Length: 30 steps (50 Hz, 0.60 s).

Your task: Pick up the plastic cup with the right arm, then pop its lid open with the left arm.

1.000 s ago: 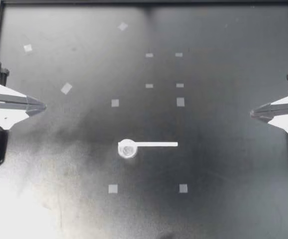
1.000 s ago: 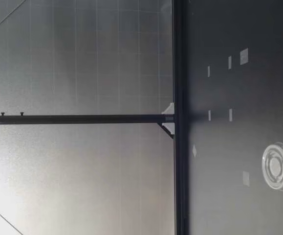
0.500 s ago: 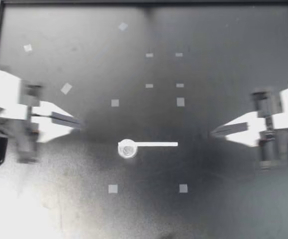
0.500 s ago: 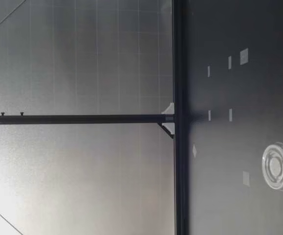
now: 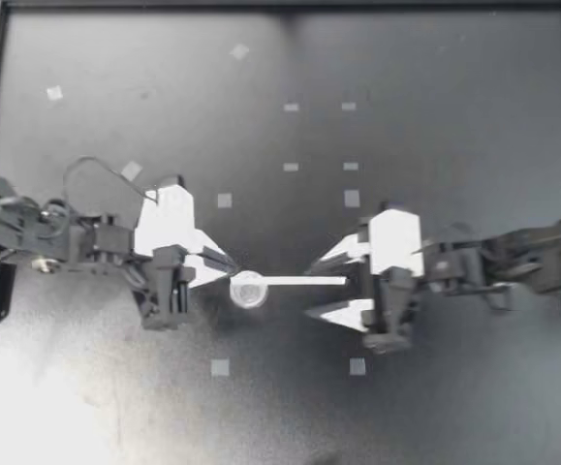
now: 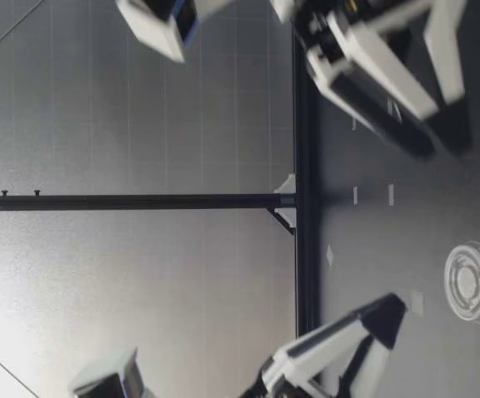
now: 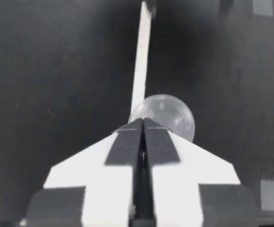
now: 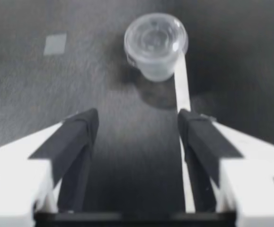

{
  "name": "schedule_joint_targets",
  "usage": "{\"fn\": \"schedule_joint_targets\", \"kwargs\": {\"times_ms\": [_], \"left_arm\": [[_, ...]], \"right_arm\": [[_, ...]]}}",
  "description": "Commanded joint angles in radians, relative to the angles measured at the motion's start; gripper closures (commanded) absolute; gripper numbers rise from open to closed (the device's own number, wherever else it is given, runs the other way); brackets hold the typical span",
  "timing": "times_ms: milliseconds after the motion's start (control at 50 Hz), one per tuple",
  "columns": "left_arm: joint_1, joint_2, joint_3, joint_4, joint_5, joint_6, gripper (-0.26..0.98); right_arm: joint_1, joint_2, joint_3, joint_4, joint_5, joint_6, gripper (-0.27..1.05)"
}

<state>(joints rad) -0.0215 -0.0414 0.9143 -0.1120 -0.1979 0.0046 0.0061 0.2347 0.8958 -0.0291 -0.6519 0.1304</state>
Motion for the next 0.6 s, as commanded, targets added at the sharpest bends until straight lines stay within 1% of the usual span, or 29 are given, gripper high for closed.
{"fn": "schedule_joint_targets", "kwargs": {"times_ms": [0,120,280,580], "left_arm": [[-0.018,-0.002,-0.026,0.011,-0.012,0.002,0.73],[-0.025,0.011,-0.020,0.011,-0.012,0.000,0.73],[-0.034,0.012,-0.017,0.012,-0.012,-0.002,0.73],[-0.034,0.043,-0.012,0.012,-0.012,0.000,0.73]], "right_arm": [[0.005,0.032,-0.052,-0.005,-0.011,0.000,0.17],[0.003,0.071,-0.091,-0.005,-0.011,0.000,0.17],[0.002,0.086,-0.115,-0.005,-0.011,0.000,0.17],[-0.002,0.115,-0.143,-0.005,-0.011,0.000,0.17]]}}
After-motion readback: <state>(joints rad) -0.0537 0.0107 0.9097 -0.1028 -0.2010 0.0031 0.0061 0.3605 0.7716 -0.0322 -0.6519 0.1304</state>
